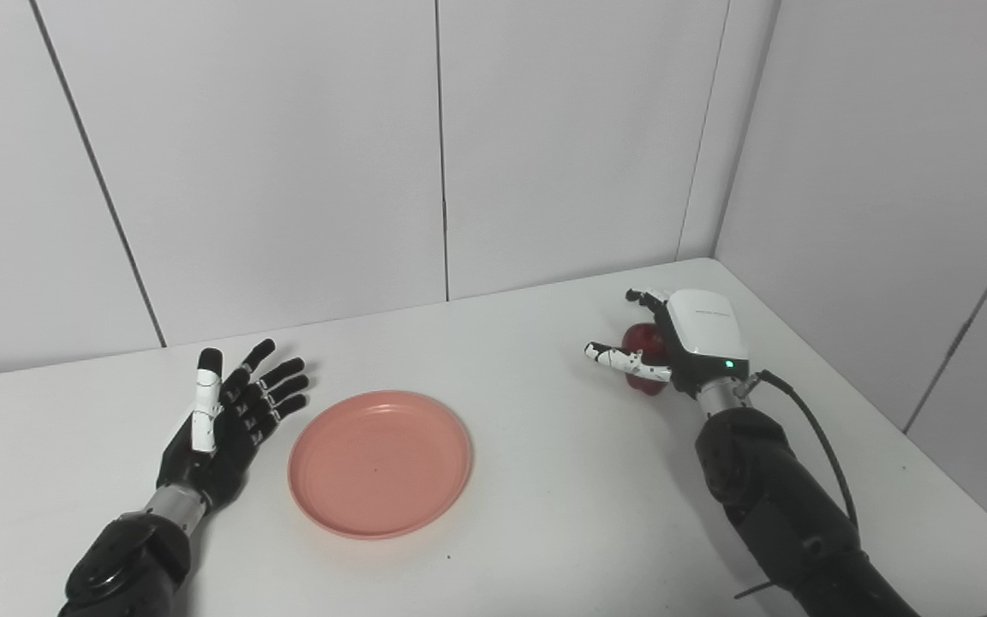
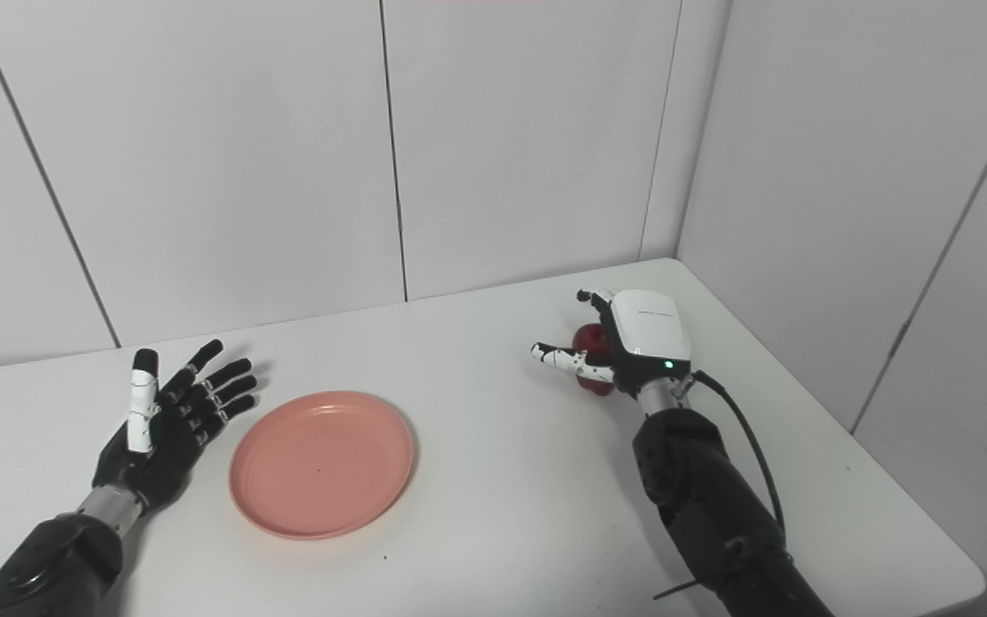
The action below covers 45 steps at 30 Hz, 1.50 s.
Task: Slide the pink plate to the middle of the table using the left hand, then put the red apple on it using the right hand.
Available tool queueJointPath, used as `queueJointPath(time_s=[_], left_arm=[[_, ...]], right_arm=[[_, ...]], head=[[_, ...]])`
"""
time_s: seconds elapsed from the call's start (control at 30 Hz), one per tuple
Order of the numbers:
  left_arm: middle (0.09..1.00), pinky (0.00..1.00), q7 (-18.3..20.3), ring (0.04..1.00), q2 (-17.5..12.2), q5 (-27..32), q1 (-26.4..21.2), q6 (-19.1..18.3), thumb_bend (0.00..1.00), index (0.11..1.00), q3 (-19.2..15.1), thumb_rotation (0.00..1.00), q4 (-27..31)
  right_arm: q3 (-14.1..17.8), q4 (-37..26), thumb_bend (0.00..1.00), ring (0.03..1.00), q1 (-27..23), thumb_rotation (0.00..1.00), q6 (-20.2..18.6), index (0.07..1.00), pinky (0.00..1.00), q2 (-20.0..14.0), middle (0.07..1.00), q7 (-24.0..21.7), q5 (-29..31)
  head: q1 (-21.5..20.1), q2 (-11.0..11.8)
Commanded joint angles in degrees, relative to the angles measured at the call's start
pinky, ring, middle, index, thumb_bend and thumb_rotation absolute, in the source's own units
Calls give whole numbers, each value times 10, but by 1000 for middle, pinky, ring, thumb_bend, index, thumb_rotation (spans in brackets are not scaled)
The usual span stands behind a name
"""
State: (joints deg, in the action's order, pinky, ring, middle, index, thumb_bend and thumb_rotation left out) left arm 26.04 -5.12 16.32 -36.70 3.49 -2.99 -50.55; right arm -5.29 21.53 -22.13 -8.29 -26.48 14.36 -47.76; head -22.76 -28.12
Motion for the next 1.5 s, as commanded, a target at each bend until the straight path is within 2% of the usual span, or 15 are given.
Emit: queueJointPath(time_s=[0.0, 0.33, 0.67, 1.3, 1.37, 1.4, 1.43, 1.47], left_arm=[[821, 855, -8, 836, -3, -15, 28, -43, 901, 928, 8, 957, -19], [820, 859, -7, 835, 0, -12, 34, -53, 900, 928, 7, 948, -6], [814, 865, -9, 835, 1, -12, 38, -57, 902, 924, 8, 945, 2], [827, 868, -9, 848, 4, -13, 47, -71, 897, 927, 11, 946, 27], [826, 865, -7, 849, 3, -12, 46, -70, 896, 929, 12, 947, 25], [829, 868, -6, 851, 3, -11, 46, -69, 895, 929, 12, 945, 24], [831, 870, -5, 853, 3, -11, 45, -67, 895, 929, 12, 944, 22], [829, 866, -5, 849, 3, -12, 45, -66, 898, 928, 13, 943, 21]], right_arm=[[2, -10, 867, 730, -17, 899, -16, 750, 681, -18, 759, 3, 1], [1, -3, 868, 731, -15, 891, -16, 746, 691, -23, 755, 6, 13], [-6, -5, 874, 742, -11, 909, -34, 754, 695, -26, 765, -6, 15], [-11, 13, 861, 709, -7, 877, -24, 738, 653, -22, 743, 3, 25], [-12, 14, 856, 700, -8, 889, -20, 736, 639, -22, 737, 8, 26], [-13, 15, 826, 639, -8, 864, -17, 720, 554, -22, 699, 12, 26], [-11, 18, 811, 608, -9, 851, -12, 712, 510, -20, 680, 21, 28], [-11, 19, 755, 507, -10, 770, -9, 675, 413, -19, 599, 27, 29]], head=[[0, -1], [2, -4], [4, -9], [7, -14], [7, -14], [7, -14], [7, -15], [7, -15]])
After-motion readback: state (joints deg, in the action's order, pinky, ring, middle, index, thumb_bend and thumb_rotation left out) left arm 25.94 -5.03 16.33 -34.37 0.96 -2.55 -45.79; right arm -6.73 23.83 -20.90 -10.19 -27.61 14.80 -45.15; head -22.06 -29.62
